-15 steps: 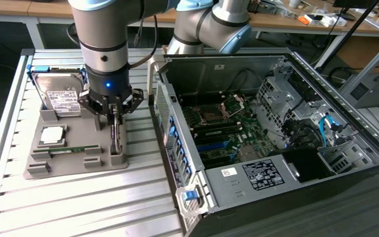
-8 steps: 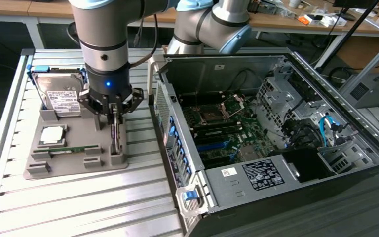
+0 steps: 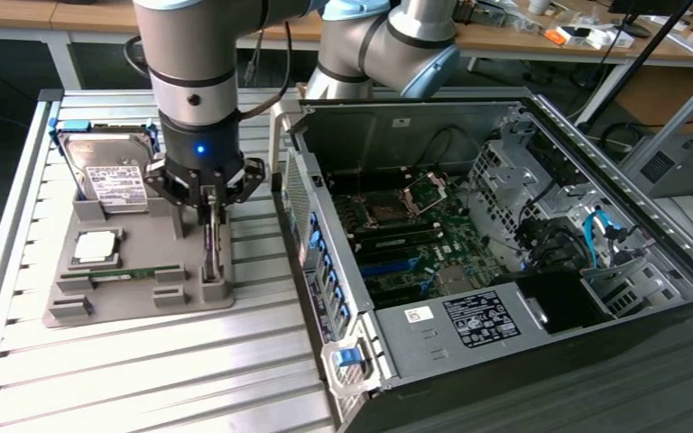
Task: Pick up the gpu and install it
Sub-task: 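Pick up the gpu and move the gpu toward the slot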
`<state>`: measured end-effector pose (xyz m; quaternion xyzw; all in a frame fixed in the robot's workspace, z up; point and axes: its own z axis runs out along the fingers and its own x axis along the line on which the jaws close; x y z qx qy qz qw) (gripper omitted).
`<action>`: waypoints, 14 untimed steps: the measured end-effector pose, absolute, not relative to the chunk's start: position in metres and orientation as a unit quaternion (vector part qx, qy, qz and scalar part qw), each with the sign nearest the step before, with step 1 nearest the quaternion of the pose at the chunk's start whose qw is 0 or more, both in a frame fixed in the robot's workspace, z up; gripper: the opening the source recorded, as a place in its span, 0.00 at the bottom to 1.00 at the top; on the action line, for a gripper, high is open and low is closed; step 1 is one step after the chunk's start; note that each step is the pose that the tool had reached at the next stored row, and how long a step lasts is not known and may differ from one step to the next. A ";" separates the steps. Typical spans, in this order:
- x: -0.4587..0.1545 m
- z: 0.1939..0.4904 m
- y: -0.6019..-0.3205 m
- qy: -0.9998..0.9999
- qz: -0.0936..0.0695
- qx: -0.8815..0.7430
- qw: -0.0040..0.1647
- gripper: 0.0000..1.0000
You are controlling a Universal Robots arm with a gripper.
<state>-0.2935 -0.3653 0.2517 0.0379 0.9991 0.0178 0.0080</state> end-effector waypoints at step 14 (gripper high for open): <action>-0.293 0.262 -0.365 0.999 0.018 0.038 0.008 0.30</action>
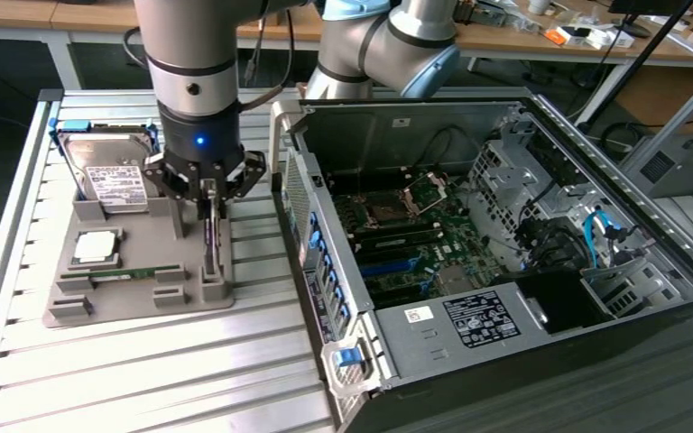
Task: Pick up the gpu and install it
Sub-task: 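Pick up the gpu and move the gpu toward the slot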
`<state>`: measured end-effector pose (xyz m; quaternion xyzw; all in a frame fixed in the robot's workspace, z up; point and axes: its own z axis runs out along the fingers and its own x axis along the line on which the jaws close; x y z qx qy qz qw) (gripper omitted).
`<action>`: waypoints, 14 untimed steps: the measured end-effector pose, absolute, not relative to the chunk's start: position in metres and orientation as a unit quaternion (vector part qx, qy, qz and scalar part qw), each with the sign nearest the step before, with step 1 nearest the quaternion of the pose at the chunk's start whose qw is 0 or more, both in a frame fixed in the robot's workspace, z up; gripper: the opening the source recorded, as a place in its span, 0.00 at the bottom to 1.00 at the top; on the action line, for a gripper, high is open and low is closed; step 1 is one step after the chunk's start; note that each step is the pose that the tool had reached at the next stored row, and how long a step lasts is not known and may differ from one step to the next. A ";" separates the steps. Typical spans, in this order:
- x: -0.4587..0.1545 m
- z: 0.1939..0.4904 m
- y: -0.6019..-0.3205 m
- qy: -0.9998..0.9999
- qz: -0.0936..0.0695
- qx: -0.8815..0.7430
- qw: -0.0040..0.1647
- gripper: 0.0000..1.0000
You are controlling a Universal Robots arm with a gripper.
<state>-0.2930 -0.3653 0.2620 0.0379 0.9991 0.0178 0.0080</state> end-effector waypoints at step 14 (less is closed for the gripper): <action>-0.293 0.273 -0.365 0.999 0.019 0.038 0.008 0.30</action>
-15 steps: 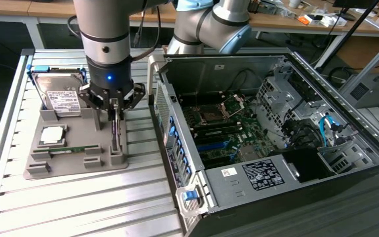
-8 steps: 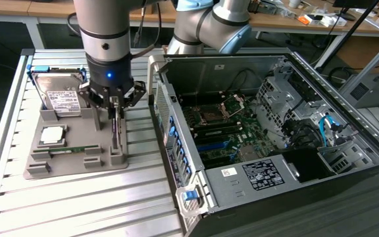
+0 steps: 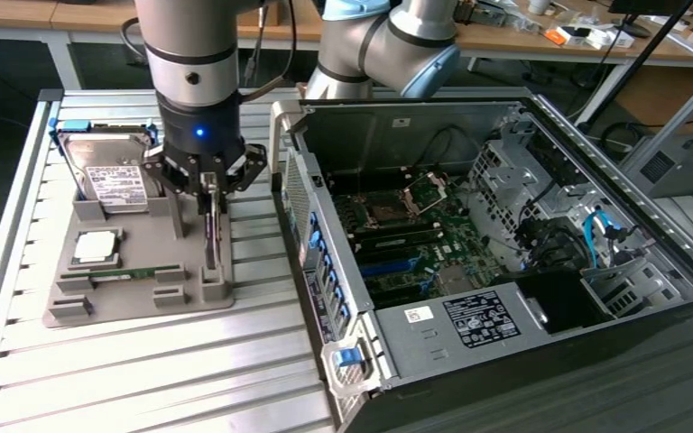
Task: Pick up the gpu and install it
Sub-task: 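Pick up the gpu and move the gpu toward the slot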
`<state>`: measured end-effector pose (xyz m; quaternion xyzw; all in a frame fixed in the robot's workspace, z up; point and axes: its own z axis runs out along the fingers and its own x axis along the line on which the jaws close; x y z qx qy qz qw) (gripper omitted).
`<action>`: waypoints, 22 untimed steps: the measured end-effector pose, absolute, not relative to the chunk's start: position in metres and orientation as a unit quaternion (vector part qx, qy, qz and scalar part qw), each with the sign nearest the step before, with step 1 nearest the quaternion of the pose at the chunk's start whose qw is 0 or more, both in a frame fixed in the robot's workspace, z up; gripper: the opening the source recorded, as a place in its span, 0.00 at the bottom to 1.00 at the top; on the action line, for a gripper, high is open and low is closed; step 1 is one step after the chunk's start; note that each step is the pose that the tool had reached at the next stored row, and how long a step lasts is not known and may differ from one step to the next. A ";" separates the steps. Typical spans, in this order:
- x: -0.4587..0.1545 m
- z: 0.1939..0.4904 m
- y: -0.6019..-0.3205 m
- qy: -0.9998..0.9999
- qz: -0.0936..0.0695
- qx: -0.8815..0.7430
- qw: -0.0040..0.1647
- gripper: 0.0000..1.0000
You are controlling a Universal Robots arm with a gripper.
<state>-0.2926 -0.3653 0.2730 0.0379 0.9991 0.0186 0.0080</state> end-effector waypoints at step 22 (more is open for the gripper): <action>-0.292 0.282 -0.365 0.999 0.019 0.038 0.008 0.30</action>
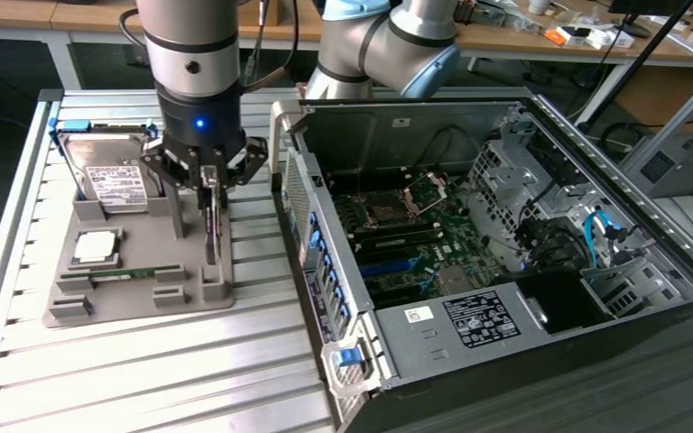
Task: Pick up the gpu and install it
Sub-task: 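Pick up the gpu and move the gpu toward the slot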
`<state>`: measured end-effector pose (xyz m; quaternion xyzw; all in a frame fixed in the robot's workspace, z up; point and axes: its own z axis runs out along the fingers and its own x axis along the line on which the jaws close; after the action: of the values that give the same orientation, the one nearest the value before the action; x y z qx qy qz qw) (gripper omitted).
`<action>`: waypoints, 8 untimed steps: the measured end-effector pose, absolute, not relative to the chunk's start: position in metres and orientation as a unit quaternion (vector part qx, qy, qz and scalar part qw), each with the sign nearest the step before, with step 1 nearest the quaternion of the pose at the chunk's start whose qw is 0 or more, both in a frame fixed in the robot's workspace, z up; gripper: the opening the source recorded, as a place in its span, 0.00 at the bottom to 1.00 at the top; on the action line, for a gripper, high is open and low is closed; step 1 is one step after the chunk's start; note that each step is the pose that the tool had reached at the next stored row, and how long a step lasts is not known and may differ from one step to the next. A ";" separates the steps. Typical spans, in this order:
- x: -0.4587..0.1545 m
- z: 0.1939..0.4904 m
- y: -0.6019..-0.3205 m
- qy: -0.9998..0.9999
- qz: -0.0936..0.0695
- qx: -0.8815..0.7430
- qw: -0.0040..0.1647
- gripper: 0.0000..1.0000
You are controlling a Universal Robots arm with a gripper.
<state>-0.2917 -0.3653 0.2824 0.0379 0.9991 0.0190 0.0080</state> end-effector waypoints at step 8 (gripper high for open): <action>-0.292 0.285 -0.365 0.999 0.019 0.038 0.008 0.30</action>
<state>-0.2917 -0.3653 0.2847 0.0379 0.9991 0.0189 0.0079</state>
